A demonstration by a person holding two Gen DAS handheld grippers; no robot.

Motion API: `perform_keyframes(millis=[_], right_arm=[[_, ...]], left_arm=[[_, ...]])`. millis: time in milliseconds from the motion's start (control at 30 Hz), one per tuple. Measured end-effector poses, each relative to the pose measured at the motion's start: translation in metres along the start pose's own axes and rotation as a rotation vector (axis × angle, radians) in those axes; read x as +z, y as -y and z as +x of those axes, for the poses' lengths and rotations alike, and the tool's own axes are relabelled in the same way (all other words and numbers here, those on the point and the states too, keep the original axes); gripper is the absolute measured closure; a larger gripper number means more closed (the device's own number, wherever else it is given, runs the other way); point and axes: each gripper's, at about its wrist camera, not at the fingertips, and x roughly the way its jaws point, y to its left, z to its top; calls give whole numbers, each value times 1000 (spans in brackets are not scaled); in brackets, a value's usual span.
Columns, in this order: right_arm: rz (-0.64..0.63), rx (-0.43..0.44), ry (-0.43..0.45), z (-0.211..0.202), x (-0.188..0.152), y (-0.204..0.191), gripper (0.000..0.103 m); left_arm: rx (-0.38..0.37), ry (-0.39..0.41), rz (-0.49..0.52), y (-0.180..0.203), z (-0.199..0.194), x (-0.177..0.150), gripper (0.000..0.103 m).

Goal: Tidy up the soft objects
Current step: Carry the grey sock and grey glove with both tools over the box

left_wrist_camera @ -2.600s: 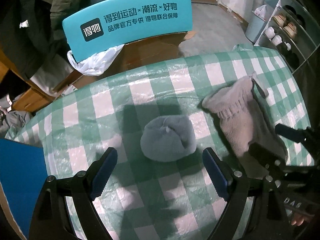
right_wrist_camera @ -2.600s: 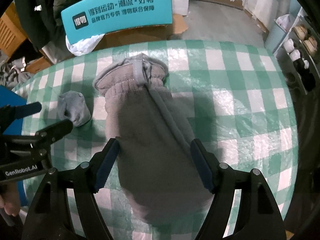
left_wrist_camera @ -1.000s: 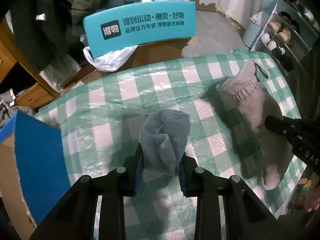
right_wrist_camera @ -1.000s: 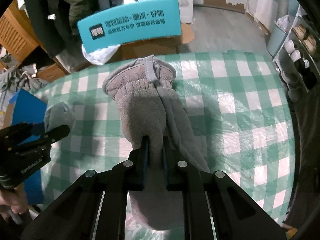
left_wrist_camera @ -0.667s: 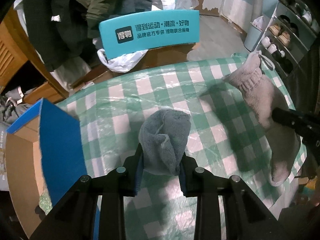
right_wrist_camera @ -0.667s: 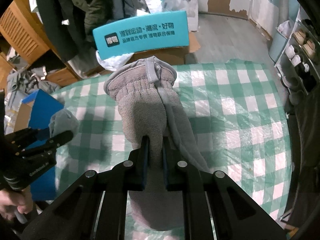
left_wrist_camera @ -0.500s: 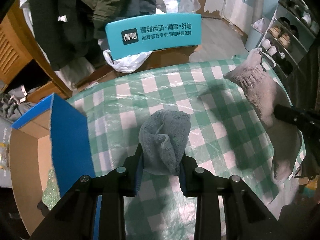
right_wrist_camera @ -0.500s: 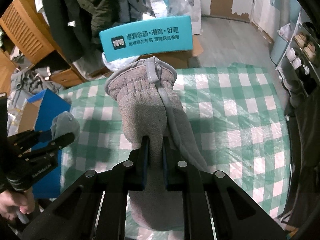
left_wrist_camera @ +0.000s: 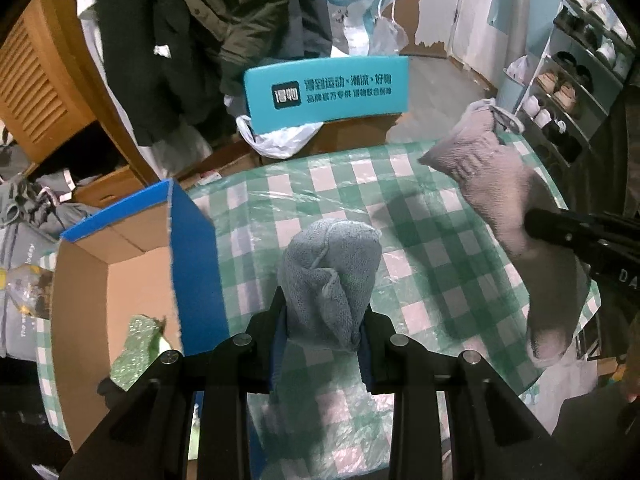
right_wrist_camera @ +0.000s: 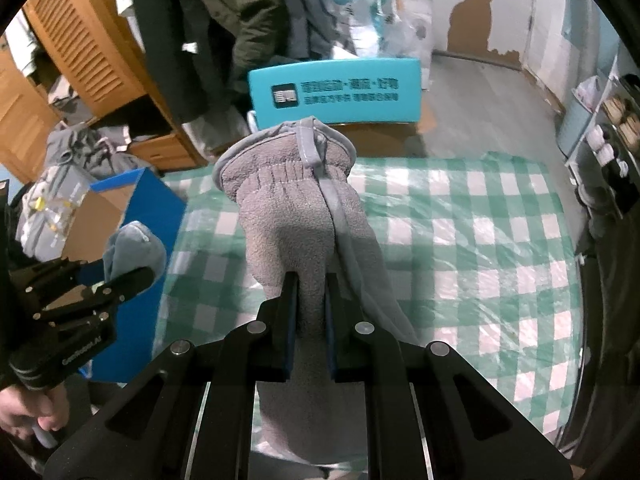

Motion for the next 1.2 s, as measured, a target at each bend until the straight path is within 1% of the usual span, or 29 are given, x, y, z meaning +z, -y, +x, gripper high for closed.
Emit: perform_keyframes(millis=[200,367,500,700,1000,1100,1200], right_arm=[[-28,24,10,-5,2,-21,93],[-50,45,14,-8,3,-39,93],[-71,60,14,-10,3,-54,93],[-107,75,18,-12,4,-78,93],[-154,107,16,-11,7,-114,93],[-166,117,11,-9,7,-125,93],[-182,124,7,-6,8,-136,93]], left_arm=[[18,23,-11,-12,-18,-9,73],[42,39,-21,-22,-27,-17,73],[37,55,-42,-33,-36,-25,73],[67,65,-47,-51,-44,-36,73],[72,78,-88,-77,-55,-48,73],[90,86,-99,-87,-59,-50,73],[92,87,-126,-101,-62,-53,73]])
